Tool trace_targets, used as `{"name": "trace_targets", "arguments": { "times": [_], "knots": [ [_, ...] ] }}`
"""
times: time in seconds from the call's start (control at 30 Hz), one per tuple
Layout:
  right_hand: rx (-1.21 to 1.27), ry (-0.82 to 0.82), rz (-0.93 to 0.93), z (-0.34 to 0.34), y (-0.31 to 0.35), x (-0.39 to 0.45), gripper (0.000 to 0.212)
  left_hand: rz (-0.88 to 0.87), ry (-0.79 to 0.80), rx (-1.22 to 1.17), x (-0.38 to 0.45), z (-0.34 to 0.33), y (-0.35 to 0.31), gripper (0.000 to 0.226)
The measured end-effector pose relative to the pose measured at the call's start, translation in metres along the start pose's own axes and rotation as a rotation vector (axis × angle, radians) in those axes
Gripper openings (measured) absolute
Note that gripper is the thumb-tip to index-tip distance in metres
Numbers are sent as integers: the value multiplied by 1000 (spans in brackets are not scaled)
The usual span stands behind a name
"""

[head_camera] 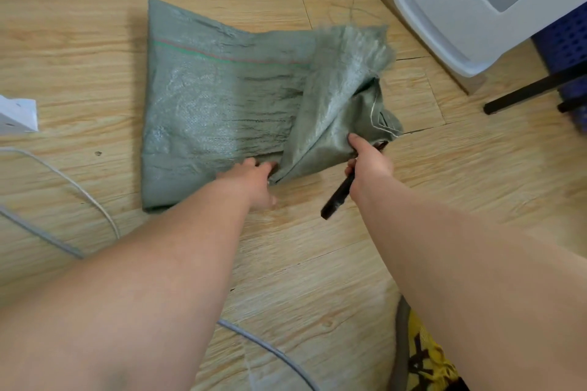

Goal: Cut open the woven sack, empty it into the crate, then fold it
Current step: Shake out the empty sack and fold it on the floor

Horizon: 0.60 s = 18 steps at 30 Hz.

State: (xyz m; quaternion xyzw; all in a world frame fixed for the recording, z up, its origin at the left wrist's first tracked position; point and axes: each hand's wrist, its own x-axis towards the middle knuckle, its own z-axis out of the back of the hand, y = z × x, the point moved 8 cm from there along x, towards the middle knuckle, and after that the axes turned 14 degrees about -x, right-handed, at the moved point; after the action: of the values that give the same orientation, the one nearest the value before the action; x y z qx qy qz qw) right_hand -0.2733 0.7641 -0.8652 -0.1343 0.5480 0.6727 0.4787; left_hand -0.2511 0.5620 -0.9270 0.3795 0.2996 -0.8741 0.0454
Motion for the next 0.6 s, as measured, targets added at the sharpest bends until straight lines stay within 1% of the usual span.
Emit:
{"name": "trace_targets", "arguments": {
  "times": [0.03,0.07,0.1,0.13,0.17,0.2,0.23,0.3,0.33,0.37,0.4,0.43,0.47,0.5,0.57,0.6],
  "knots": [
    [-40,-55,55,4,2,0,20,-8,-46,-115,-4,4,-6,97],
    [-71,-92,110,6,3,-1,21,-60,-131,-220,-6,11,-16,106],
    [-111,-116,169,7,5,-3,22,-136,-212,-286,-10,19,-29,109],
    [-165,-134,236,6,7,-4,19,-210,-255,-333,-11,24,-42,109],
    [-219,-141,303,5,9,-7,12,-266,-263,-398,-12,27,-54,107],
    [-268,-150,362,3,12,-9,3,-286,-240,-477,-11,26,-63,104],
    [-323,-159,409,2,15,-12,8,-280,-212,-550,-9,25,-69,102],
    [-418,-153,492,-1,23,-21,11,-254,-163,-584,-4,18,-77,102],
    [-453,-136,536,-5,26,-26,13,-236,-167,-573,-3,15,-78,99],
    [-495,-111,592,-11,30,-33,17,-212,-213,-587,-4,14,-76,90],
    [-552,-77,651,-19,33,-40,22,-177,-285,-651,-5,14,-70,76],
    [-615,-36,705,-28,34,-48,28,-132,-354,-773,-9,14,-64,60],
    [-681,10,752,-38,34,-56,34,-73,-394,-945,-12,9,-55,46],
    [-746,67,790,-49,33,-63,40,-19,-402,-1166,-15,1,-46,38],
    [-906,200,861,-73,27,-76,46,97,-366,-1565,-25,-19,-29,34],
    [-1004,268,911,-85,23,-84,47,154,-343,-1659,-29,-29,-21,34]
  ]
}}
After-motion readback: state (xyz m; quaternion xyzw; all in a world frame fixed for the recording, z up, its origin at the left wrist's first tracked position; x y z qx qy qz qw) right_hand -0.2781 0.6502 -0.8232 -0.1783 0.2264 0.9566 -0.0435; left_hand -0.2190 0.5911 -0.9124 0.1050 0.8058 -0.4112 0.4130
